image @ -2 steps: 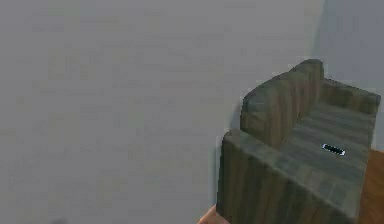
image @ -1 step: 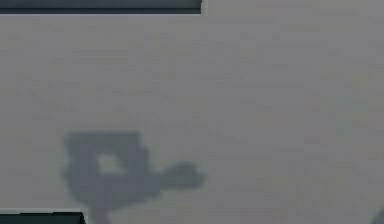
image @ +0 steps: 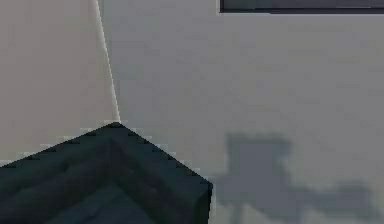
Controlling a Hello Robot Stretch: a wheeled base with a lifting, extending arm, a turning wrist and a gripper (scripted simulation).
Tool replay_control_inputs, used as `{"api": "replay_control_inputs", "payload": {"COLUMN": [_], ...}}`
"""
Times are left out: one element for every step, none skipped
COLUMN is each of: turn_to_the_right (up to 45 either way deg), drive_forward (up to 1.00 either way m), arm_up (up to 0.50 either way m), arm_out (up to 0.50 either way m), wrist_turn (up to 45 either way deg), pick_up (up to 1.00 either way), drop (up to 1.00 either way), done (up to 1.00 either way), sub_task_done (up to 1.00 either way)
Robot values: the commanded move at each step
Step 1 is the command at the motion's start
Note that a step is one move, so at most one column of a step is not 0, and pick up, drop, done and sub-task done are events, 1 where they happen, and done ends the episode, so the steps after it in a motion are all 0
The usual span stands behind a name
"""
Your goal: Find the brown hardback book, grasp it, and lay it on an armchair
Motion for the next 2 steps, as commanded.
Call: {"api": "replay_control_inputs", "payload": {"turn_to_the_right": [-9.0,45.0], "drive_forward": [0.0,0.0], "arm_up": [0.0,0.0], "arm_out": [0.0,0.0], "wrist_turn": [0.0,0.0], "pick_up": [0.0,0.0], "drop": [0.0,0.0], "done": [0.0,0.0], "sub_task_done": [0.0,0.0]}}
